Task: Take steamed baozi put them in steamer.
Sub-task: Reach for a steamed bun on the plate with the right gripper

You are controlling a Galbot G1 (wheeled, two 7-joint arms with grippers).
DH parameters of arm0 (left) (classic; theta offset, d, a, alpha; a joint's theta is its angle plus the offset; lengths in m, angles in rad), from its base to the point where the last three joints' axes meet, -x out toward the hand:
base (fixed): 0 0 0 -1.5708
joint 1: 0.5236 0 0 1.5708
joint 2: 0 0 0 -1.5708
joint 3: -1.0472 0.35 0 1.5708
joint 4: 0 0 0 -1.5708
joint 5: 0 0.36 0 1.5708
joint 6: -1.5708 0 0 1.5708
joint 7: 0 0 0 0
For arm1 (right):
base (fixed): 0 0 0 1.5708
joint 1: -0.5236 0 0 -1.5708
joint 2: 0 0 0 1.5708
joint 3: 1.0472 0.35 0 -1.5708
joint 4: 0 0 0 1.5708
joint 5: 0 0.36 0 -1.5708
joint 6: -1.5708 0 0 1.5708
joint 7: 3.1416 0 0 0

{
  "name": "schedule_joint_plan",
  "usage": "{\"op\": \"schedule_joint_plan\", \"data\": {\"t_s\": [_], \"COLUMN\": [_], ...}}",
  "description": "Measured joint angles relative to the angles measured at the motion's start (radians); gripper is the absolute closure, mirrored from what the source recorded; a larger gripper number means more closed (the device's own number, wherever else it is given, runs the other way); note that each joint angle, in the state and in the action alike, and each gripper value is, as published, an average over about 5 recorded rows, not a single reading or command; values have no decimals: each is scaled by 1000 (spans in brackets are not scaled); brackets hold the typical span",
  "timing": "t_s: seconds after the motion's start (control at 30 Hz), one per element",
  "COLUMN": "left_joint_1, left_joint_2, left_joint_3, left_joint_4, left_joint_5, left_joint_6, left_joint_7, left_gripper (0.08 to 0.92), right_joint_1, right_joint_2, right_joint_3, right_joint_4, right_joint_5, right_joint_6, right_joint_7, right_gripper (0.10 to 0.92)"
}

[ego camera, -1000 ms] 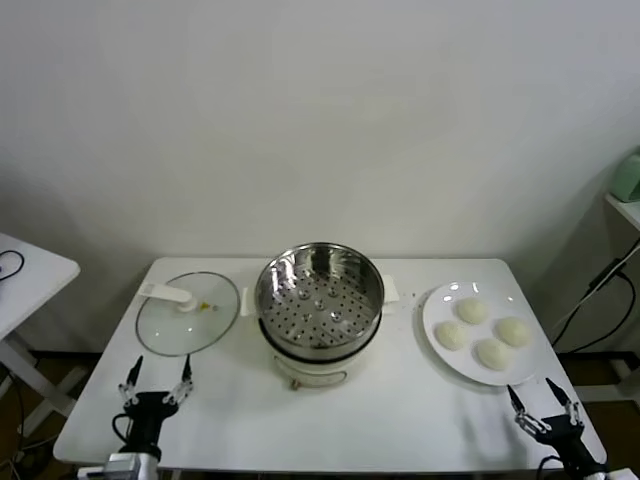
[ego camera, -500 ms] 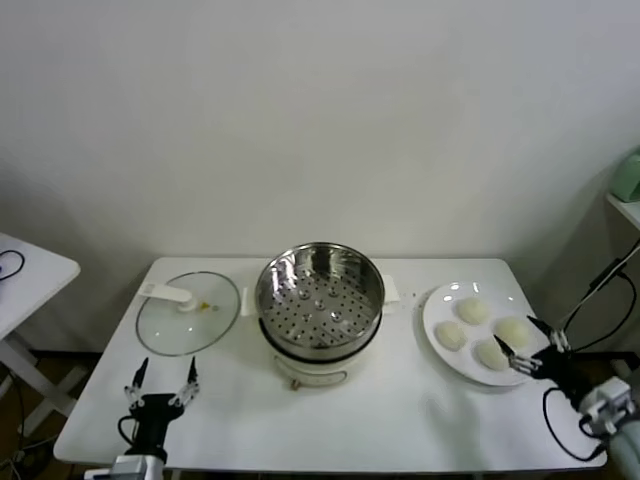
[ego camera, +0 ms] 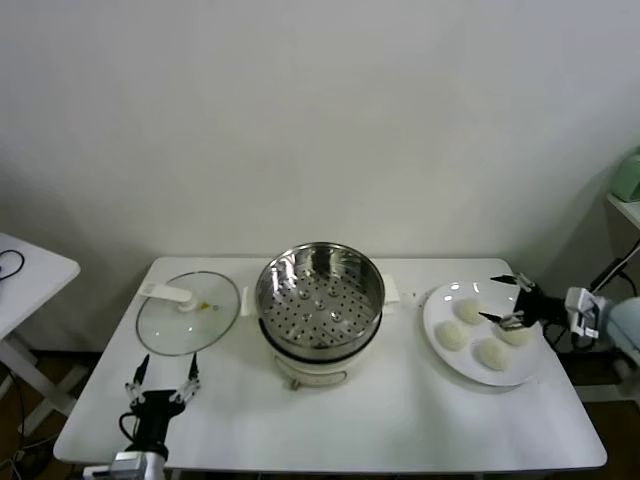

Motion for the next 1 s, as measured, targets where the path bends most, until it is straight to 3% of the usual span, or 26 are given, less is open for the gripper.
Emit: {"op": "schedule_joint_plan", "data": {"t_s": [0.47, 1.0], "left_joint_1": [-6, -2], "left_joint_2": [2, -6], "left_joint_3": [-12, -12], "left_joint_4": [-15, -25], "left_joint_5": [-6, -4], "left_joint_6": [23, 36], "left_joint_7": [-1, 8], "left_gripper": [177, 177], "right_joint_1": [554, 592], "right_joint_2": [244, 432], "right_joint_3": [-528, -572], "right_joint_4": [-440, -678], "right_joint_5": [-222, -394], "right_joint_6": [77, 115], "right_joint_7": [-291, -319], "right_gripper": [203, 203]}}
